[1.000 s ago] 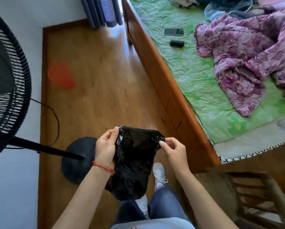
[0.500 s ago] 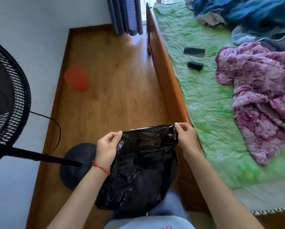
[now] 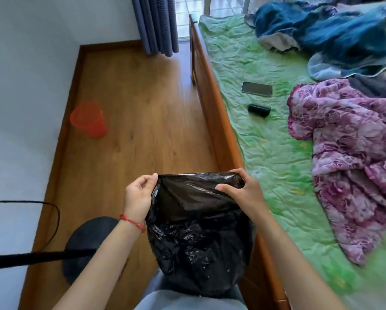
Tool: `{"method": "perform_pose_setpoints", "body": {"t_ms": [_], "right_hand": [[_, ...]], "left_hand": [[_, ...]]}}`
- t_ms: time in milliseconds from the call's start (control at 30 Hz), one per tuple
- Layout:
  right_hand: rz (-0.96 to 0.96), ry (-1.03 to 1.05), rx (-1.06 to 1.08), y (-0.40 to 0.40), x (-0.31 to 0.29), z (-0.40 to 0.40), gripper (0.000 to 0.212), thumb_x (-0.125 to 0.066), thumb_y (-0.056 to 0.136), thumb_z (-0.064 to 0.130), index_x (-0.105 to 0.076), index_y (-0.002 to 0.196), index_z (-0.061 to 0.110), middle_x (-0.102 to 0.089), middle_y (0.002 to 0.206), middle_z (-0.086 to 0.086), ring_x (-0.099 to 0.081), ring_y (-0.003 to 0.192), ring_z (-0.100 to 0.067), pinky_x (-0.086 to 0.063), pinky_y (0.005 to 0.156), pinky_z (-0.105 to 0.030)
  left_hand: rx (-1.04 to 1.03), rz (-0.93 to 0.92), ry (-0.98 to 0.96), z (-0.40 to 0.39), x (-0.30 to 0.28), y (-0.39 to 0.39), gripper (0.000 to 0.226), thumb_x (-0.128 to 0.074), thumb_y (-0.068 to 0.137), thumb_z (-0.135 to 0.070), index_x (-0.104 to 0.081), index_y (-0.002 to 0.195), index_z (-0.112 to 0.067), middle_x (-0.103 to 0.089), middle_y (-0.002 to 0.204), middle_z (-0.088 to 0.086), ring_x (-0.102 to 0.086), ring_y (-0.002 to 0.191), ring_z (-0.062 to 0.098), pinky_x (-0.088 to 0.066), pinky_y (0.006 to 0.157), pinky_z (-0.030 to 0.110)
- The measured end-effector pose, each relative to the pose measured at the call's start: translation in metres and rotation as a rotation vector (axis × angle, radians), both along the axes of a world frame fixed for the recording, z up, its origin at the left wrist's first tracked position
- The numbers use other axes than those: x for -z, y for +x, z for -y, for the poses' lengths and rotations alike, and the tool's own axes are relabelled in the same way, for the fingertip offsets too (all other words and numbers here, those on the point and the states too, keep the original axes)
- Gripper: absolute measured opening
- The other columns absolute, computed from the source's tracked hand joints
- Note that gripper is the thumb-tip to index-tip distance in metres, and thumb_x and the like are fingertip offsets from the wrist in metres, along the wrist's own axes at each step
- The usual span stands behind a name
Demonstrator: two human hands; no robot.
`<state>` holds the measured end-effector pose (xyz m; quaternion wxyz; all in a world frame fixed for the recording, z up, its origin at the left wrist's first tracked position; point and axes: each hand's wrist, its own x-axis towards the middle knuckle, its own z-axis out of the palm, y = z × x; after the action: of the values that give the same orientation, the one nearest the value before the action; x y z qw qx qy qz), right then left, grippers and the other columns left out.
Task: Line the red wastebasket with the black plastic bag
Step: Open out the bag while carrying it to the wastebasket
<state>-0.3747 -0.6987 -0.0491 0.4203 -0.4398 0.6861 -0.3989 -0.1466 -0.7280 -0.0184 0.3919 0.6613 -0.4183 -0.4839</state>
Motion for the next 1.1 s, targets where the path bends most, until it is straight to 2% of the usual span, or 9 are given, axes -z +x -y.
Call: {"method": "perform_pose_setpoints", "body": {"t_ms": [67,200,267,400,533,633,800,1000,1100], "right_hand": [[-0.03,-0.006,-0.007,-0.006,0.001,0.024,0.037,-0.08,0.048,0.047,-0.061,0.075,0.031,-0.066,0.069,0.014,-0.06,0.067,-0.006,-0.047,0.068,-0.023],[-0.034,0.003,0.029,-0.014,0.002,0.072,0.027,-0.082,0.062,0.025,-0.059,0.076,0.032,-0.06,0.072,0.004,-0.053,0.065,-0.006,-0.04,0.061,-0.011],[-0.045,0.026,0.083,-0.016,0.008,0.095,0.025,-0.08,0.065,0.025,-0.061,0.081,0.029,-0.055,0.07,0.005,-0.052,0.066,-0.008,-0.04,0.064,-0.014],[-0.007,0.071,0.208,-0.009,0.03,0.138,0.026,-0.077,0.068,0.033,-0.06,0.088,0.031,-0.065,0.075,0.007,-0.061,0.077,-0.012,-0.046,0.076,-0.028],[0.021,0.145,0.18,0.011,0.036,0.174,0.032,-0.076,0.07,0.033,-0.061,0.096,0.023,-0.066,0.088,0.006,-0.062,0.084,-0.01,-0.044,0.071,-0.015],[0.04,0.197,0.104,0.02,0.037,0.207,0.031,-0.076,0.068,0.037,-0.062,0.09,0.021,-0.066,0.085,0.008,-0.062,0.08,-0.006,-0.043,0.062,-0.013],[-0.058,0.309,0.03,0.016,0.052,0.27,0.012,-0.071,0.076,0.027,-0.061,0.071,0.02,-0.06,0.066,0.007,-0.058,0.068,-0.012,-0.037,0.052,-0.012],[0.016,0.328,0.082,0.0,0.052,0.363,0.015,-0.061,0.082,0.022,-0.057,0.068,0.025,-0.062,0.068,-0.002,-0.059,0.069,-0.021,-0.042,0.058,-0.025],[0.05,0.322,0.102,-0.002,0.05,0.41,0.016,-0.056,0.08,0.033,-0.055,0.068,0.022,-0.064,0.068,-0.008,-0.062,0.071,-0.033,-0.051,0.066,-0.041]], "left_hand": [[-0.001,-0.016,0.022,0.029,0.0,-0.002,0.022,-0.053,0.09,-0.019,-0.06,0.078,-0.002,-0.06,0.069,0.002,-0.057,0.05,-0.003,-0.043,0.046,0.007],[-0.005,-0.074,0.064,0.087,-0.004,-0.006,0.022,-0.053,0.09,-0.022,-0.062,0.076,-0.007,-0.062,0.071,0.003,-0.057,0.064,0.013,-0.046,0.048,0.009],[-0.016,-0.147,0.11,0.117,-0.005,-0.008,0.022,-0.053,0.09,-0.022,-0.062,0.075,-0.007,-0.062,0.069,0.004,-0.055,0.063,0.015,-0.048,0.052,0.015],[-0.046,-0.304,0.172,0.172,-0.004,-0.013,0.022,-0.054,0.089,-0.023,-0.062,0.075,-0.007,-0.066,0.063,0.0,-0.058,0.059,0.014,-0.051,0.058,0.023],[-0.104,-0.393,0.204,0.212,-0.002,-0.014,0.022,-0.055,0.089,-0.022,-0.061,0.072,-0.009,-0.067,0.065,0.002,-0.061,0.063,0.017,-0.053,0.067,0.029],[-0.16,-0.446,0.227,0.24,-0.001,-0.014,0.023,-0.055,0.089,-0.022,-0.063,0.07,-0.011,-0.069,0.064,0.001,-0.061,0.07,0.021,-0.05,0.076,0.037],[-0.227,-0.459,0.205,0.286,0.002,-0.017,0.024,-0.052,0.09,-0.022,-0.063,0.072,-0.011,-0.071,0.062,-0.001,-0.066,0.061,0.014,-0.053,0.06,0.026],[-0.312,-0.389,0.16,0.347,-0.004,-0.023,0.024,-0.053,0.09,-0.022,-0.06,0.07,-0.011,-0.069,0.058,-0.004,-0.064,0.055,0.009,-0.052,0.052,0.021],[-0.341,-0.377,0.134,0.376,-0.008,-0.026,0.022,-0.053,0.09,-0.021,-0.06,0.072,-0.011,-0.07,0.059,-0.005,-0.065,0.056,0.008,-0.053,0.052,0.02]]}}
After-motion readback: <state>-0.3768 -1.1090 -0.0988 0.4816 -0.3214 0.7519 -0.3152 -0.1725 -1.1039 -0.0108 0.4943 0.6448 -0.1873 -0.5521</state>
